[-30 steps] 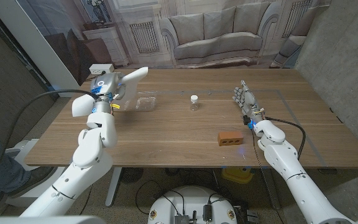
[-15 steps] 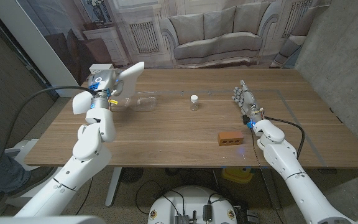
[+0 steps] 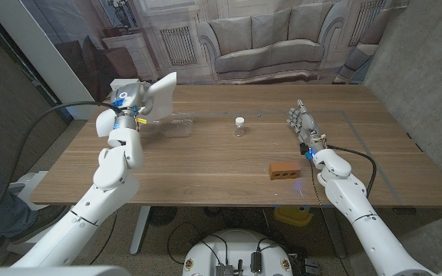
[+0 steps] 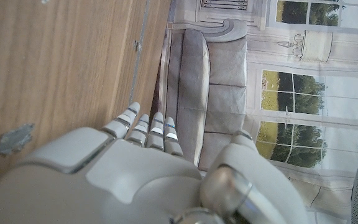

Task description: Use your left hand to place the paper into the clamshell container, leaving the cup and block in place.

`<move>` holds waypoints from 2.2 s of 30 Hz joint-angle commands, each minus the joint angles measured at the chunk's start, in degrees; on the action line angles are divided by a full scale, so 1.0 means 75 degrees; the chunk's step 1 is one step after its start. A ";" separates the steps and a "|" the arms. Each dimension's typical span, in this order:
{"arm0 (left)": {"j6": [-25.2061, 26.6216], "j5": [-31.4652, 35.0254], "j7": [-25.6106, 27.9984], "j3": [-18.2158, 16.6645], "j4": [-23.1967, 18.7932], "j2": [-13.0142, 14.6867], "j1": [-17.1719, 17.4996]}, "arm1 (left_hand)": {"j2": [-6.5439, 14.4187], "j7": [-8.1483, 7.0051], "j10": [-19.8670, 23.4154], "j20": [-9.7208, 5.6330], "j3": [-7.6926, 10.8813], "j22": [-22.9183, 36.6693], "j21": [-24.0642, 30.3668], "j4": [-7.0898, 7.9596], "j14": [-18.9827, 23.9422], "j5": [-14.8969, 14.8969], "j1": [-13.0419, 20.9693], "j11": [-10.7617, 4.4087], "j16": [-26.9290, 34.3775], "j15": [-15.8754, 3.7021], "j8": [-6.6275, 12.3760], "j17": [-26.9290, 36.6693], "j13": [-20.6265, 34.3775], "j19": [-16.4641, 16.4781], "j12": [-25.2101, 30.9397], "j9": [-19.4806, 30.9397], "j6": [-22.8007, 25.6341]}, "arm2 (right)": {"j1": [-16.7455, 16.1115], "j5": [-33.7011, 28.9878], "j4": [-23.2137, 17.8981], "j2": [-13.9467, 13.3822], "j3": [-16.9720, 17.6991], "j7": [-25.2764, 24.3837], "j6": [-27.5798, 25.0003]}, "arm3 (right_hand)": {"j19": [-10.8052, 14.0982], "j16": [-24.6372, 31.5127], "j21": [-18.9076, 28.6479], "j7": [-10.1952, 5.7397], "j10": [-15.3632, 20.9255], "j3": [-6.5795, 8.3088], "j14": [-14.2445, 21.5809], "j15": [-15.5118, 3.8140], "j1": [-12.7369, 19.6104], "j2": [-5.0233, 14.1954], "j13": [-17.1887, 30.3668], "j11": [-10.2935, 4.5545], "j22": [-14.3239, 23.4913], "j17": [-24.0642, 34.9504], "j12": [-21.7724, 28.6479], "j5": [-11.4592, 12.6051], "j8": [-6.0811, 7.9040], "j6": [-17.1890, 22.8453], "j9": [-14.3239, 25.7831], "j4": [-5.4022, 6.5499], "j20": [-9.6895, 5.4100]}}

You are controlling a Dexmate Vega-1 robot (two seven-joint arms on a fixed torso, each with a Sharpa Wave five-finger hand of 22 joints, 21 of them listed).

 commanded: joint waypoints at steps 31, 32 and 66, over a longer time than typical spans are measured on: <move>0.0130 -0.0318 -0.0409 0.0466 0.0593 -0.0002 -0.0453 | -0.0045 0.0038 -0.0613 0.0265 -0.0035 -0.0001 -0.0032 0.0083 -0.0618 0.0002 -0.0186 0.0042 -0.0022 -0.0368 -0.0145 -0.0026 -0.0078 -0.0495 -0.0053 -0.0040 -0.0613 | -0.0089 0.0018 -0.0084 0.0034 -0.0036 -0.0110 -0.0159 | 0.0062 -0.0040 -0.0032 -0.0035 0.0000 0.0025 0.0055 0.0026 0.0006 0.0030 0.0029 -0.0024 0.0039 0.0037 -0.0007 -0.0023 0.0006 0.0057 0.0027 -0.0058 -0.0037; 0.0178 -0.0304 -0.0419 0.0484 0.0607 -0.0021 -0.0469 | -0.0045 0.0039 -0.0629 0.0274 -0.0036 0.0000 -0.0033 0.0085 -0.0644 0.0002 -0.0191 0.0050 -0.0024 -0.0351 -0.0150 -0.0026 -0.0080 -0.0513 -0.0053 -0.0040 -0.0639 | -0.0081 0.0018 -0.0082 0.0033 -0.0040 -0.0110 -0.0176 | 0.0063 -0.0039 -0.0031 -0.0038 0.0001 0.0025 0.0057 0.0022 0.0006 0.0031 0.0029 -0.0025 0.0039 0.0037 -0.0007 -0.0023 0.0004 0.0052 0.0027 -0.0058 -0.0037; 0.0355 -0.0499 -0.0401 0.0658 0.1168 -0.0176 -0.0828 | -0.0034 0.0061 -0.1144 0.0421 -0.0051 -0.0002 -0.0074 0.0104 -0.1162 0.0017 -0.0296 0.0033 0.0004 -0.0214 -0.0158 -0.0042 -0.0139 -0.1321 -0.0027 -0.0073 -0.1147 | 0.0065 0.0006 0.0037 0.0024 -0.0071 -0.0076 -0.0351 | 0.0059 -0.0039 -0.0035 -0.0041 0.0007 0.0008 0.0055 0.0028 -0.0003 0.0042 0.0029 -0.0020 0.0039 0.0038 -0.0004 -0.0025 0.0007 0.0059 0.0027 -0.0073 -0.0032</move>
